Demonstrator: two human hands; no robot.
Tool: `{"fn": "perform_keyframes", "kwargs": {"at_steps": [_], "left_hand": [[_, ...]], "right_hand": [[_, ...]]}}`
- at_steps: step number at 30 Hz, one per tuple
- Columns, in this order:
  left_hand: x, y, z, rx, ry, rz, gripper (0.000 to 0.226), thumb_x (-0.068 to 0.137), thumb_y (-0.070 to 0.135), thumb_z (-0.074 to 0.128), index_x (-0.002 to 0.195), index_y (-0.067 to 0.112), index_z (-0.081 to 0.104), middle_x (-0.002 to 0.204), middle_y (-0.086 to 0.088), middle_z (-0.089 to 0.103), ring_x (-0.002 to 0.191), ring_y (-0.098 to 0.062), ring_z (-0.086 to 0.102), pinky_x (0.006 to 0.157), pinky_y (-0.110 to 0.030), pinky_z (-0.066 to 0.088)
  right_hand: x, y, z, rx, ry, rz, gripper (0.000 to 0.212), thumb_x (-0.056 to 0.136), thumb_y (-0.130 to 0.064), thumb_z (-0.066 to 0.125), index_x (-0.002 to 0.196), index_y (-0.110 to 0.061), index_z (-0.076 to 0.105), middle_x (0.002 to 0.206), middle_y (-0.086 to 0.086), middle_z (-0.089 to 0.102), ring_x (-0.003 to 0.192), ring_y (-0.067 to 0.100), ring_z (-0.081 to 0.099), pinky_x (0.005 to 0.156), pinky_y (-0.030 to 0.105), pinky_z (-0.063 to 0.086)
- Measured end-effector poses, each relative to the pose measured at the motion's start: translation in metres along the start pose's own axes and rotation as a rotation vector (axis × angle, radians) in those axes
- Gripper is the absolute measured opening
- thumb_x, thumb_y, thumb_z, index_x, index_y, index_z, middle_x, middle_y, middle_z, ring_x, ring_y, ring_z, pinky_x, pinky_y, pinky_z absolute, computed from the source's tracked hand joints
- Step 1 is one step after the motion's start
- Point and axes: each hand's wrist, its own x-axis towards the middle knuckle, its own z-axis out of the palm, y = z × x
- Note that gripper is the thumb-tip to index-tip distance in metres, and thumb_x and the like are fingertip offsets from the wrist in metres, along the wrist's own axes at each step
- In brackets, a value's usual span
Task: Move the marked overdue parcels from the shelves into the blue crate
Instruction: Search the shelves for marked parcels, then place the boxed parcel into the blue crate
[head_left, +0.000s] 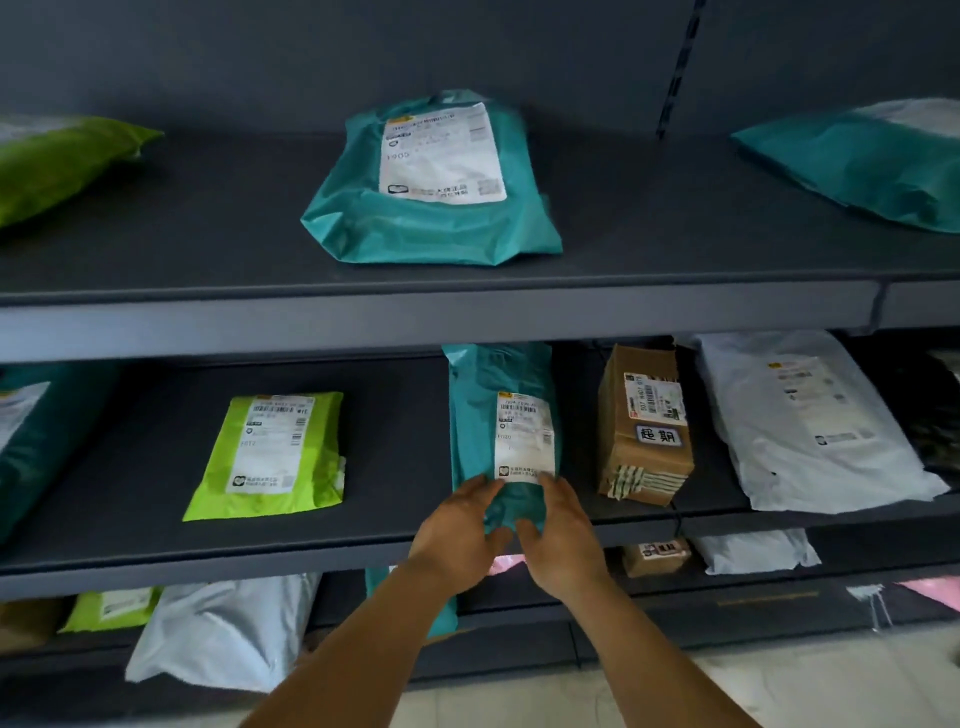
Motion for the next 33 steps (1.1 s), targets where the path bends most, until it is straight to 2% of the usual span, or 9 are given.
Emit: {"fn": "perform_keyframes", "kwargs": {"at_steps": [5,12,15,18,22,25,29,31,33], "left_hand": [[-0.005,0.011,0.008,0.005,0.107,-0.093,0.059,0.092,0.027,0.057,0.146,0.025,0.034,0.152,0.003,0.034,0.133,-0.014,0.041,0.108,-0.027,0.036],[-0.012,0.024,0.013,0.013,0.154,-0.169,0.065,0.090,0.029,0.060,0.148,0.025,0.030,0.152,0.000,0.033,0.135,-0.018,0.038,0.111,-0.030,0.034],[-0.012,0.038,0.012,0.037,0.203,-0.147,0.071,0.090,0.034,0.059,0.150,0.024,0.023,0.157,-0.002,0.022,0.142,-0.019,0.025,0.114,-0.033,0.029],[-0.002,0.065,0.010,0.008,0.266,-0.065,0.077,0.089,0.036,0.062,0.151,0.023,0.018,0.158,-0.001,0.019,0.143,-0.016,0.024,0.113,-0.034,0.031],[0.020,0.109,0.014,-0.058,0.268,0.037,0.081,0.088,0.037,0.063,0.152,0.021,0.016,0.157,-0.001,0.021,0.144,-0.015,0.022,0.114,-0.026,0.024],[0.036,0.134,0.023,-0.032,0.189,0.043,0.085,0.088,0.038,0.062,0.152,0.018,0.011,0.157,-0.003,0.021,0.143,-0.018,0.024,0.113,-0.027,0.025],[0.057,0.152,0.025,0.022,0.097,-0.031,0.088,0.088,0.039,0.062,0.152,0.011,0.008,0.153,-0.008,0.031,0.137,-0.024,0.036,0.108,-0.032,0.035],[0.063,0.159,0.021,0.017,0.062,-0.027,0.079,0.089,0.036,0.062,0.149,0.008,0.020,0.142,-0.010,0.047,0.126,-0.026,0.048,0.100,-0.031,0.041],[0.066,0.163,0.021,-0.024,0.061,-0.014,0.061,0.089,0.032,0.063,0.139,0.010,0.038,0.127,-0.007,0.060,0.115,-0.025,0.058,0.093,-0.030,0.046]], "right_hand": [[0.009,0.011,-0.010,-0.023,-0.065,-0.107,0.064,0.095,-0.018,0.051,0.151,-0.018,0.020,0.155,0.005,0.023,0.138,0.020,0.030,0.112,0.024,0.025],[0.002,0.014,-0.028,-0.038,-0.166,-0.132,0.071,0.095,-0.026,0.051,0.154,-0.021,0.011,0.161,0.000,0.007,0.145,0.019,0.018,0.117,0.029,0.022],[-0.010,0.004,-0.049,-0.069,-0.073,-0.239,0.072,0.096,-0.028,0.050,0.154,-0.019,0.007,0.161,-0.002,0.000,0.148,0.016,0.008,0.118,0.030,0.020],[-0.020,-0.004,-0.082,-0.053,0.082,-0.332,0.071,0.097,-0.030,0.048,0.153,-0.020,0.007,0.161,-0.004,-0.001,0.148,0.012,0.001,0.120,0.030,0.014],[-0.013,0.010,-0.121,-0.009,0.260,-0.280,0.073,0.095,-0.032,0.051,0.153,-0.018,0.008,0.161,0.001,0.002,0.148,0.016,0.003,0.121,0.034,0.013],[0.000,0.033,-0.135,0.066,0.288,-0.151,0.078,0.092,-0.030,0.056,0.153,-0.015,0.010,0.161,0.007,0.004,0.148,0.021,0.008,0.120,0.034,0.015],[0.017,0.056,-0.141,0.199,0.224,-0.021,0.072,0.092,-0.026,0.056,0.151,-0.012,0.018,0.156,0.010,0.022,0.143,0.026,0.024,0.116,0.038,0.027],[0.022,0.062,-0.142,0.261,0.176,0.019,0.059,0.094,-0.021,0.053,0.147,-0.014,0.027,0.145,0.008,0.041,0.131,0.026,0.043,0.102,0.030,0.039],[0.024,0.064,-0.142,0.283,0.125,0.042,0.048,0.096,-0.018,0.049,0.142,-0.019,0.035,0.135,0.006,0.054,0.117,0.027,0.055,0.084,0.023,0.039]]}}
